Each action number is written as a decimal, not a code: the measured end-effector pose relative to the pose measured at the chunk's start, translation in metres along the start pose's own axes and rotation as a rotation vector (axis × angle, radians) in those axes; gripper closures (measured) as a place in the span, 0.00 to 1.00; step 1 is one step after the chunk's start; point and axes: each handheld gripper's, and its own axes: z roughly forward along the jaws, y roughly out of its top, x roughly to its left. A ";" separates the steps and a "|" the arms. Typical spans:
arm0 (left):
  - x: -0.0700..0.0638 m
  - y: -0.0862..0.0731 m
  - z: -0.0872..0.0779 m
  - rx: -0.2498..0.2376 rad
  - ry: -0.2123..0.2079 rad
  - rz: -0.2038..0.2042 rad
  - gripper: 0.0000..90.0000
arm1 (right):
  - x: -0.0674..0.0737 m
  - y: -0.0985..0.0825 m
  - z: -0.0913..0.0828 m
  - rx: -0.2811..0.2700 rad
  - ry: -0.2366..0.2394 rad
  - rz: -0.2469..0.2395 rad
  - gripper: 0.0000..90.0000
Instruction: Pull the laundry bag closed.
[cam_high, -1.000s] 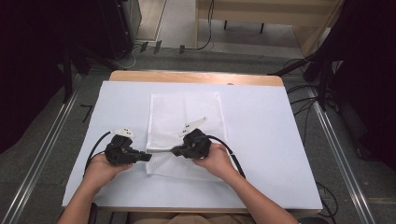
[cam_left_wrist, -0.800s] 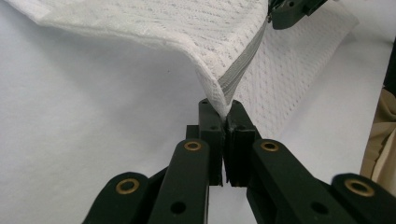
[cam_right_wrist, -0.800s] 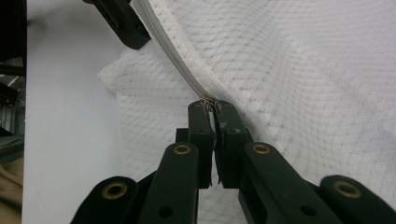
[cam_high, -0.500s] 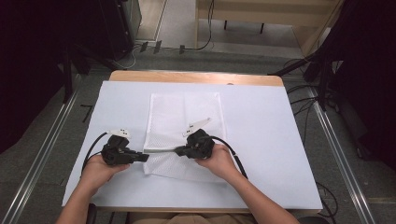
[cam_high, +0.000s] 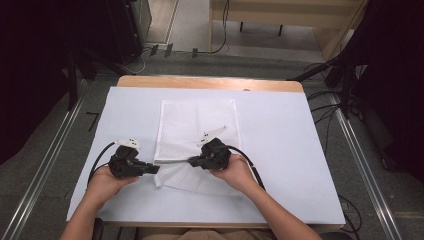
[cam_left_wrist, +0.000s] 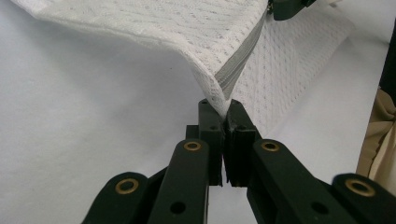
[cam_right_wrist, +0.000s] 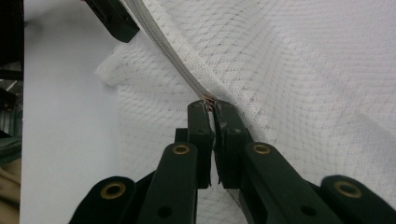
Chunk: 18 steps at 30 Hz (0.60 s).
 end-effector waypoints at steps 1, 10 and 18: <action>0.000 0.000 0.000 -0.001 -0.002 0.000 0.98 | 0.000 0.000 0.000 -0.001 -0.001 0.001 0.97; -0.001 0.001 -0.002 0.000 -0.008 -0.004 0.99 | -0.002 -0.003 -0.002 0.011 -0.009 0.008 0.97; -0.001 0.004 -0.003 0.011 0.000 -0.020 1.00 | -0.003 -0.004 -0.004 0.018 -0.022 0.005 0.98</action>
